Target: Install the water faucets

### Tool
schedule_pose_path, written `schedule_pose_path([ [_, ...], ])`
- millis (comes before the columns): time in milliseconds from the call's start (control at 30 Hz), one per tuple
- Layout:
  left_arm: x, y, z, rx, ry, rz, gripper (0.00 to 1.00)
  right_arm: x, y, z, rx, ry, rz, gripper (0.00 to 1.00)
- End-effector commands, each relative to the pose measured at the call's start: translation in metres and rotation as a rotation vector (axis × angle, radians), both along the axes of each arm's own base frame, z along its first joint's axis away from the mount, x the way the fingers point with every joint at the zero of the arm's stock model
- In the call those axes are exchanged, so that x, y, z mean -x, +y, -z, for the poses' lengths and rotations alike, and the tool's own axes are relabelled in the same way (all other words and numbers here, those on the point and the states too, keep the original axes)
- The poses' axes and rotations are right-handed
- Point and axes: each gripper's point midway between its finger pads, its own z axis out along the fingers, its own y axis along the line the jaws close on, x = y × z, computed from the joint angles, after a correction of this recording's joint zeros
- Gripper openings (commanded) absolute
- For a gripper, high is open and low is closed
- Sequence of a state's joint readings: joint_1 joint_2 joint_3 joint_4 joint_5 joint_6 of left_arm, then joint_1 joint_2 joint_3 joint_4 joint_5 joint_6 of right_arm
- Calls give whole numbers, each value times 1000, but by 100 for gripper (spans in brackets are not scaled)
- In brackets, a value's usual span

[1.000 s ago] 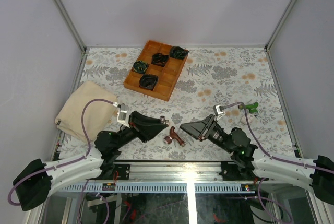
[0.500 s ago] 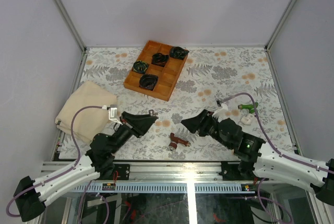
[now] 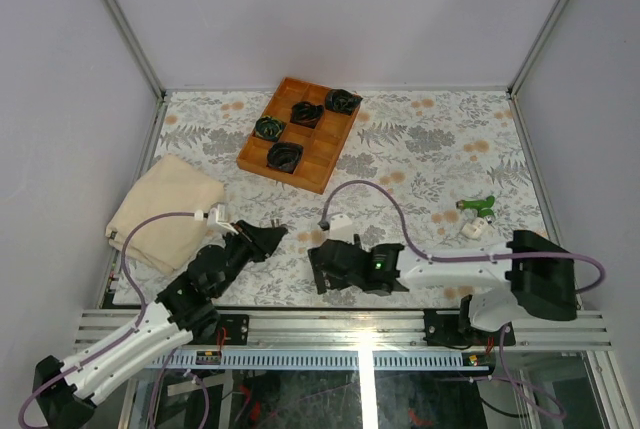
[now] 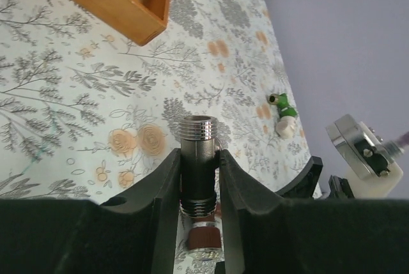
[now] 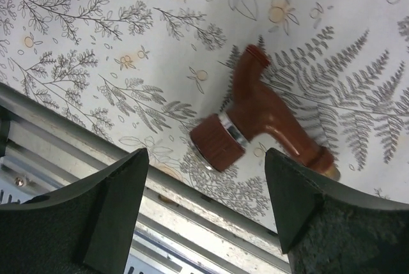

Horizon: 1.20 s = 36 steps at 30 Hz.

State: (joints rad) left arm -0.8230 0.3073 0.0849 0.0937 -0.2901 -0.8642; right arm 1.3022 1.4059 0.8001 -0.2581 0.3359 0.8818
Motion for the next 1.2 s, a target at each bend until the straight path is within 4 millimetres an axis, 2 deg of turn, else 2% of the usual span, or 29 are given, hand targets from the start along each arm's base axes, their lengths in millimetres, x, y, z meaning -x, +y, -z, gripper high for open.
schedule_pose_path([
  [0, -6, 13, -13, -14, 6, -69, 0, -9, 8, 1, 117, -65, 26, 80],
  [100, -5, 17, -13, -17, 2, -81, 0, -10, 9, 18, 183, -64, 29, 78],
  [167, -4, 20, -12, -22, -2, -85, 0, -15, -2, 26, 264, -90, 51, 75],
  [267, -1, 22, -14, -22, -13, -83, 0, -19, -21, 26, 369, -124, 63, 72],
  [433, 0, 22, -13, -12, -18, -79, 0, -21, -39, 24, 472, -150, 44, 74],
  [633, 1, 23, -13, 4, -17, -81, 0, -23, -31, 30, 447, -156, 36, 71],
  [867, 2, 27, -15, 21, -19, -95, 0, -29, 2, 21, 303, -154, 119, 76],
  [967, 2, 28, -16, 30, -21, -98, 0, -37, 1, 19, 269, -179, 225, 74],
  [1033, 3, 29, -17, 33, -25, -99, 0, -42, -8, 20, 282, -202, 299, 71],
  [1100, 3, 30, -17, 27, -26, -102, 0, -44, -13, 24, 309, -213, 327, 66],
  [1167, 3, 31, -18, 20, -28, -102, 0, -43, -11, 27, 314, -201, 325, 63],
])
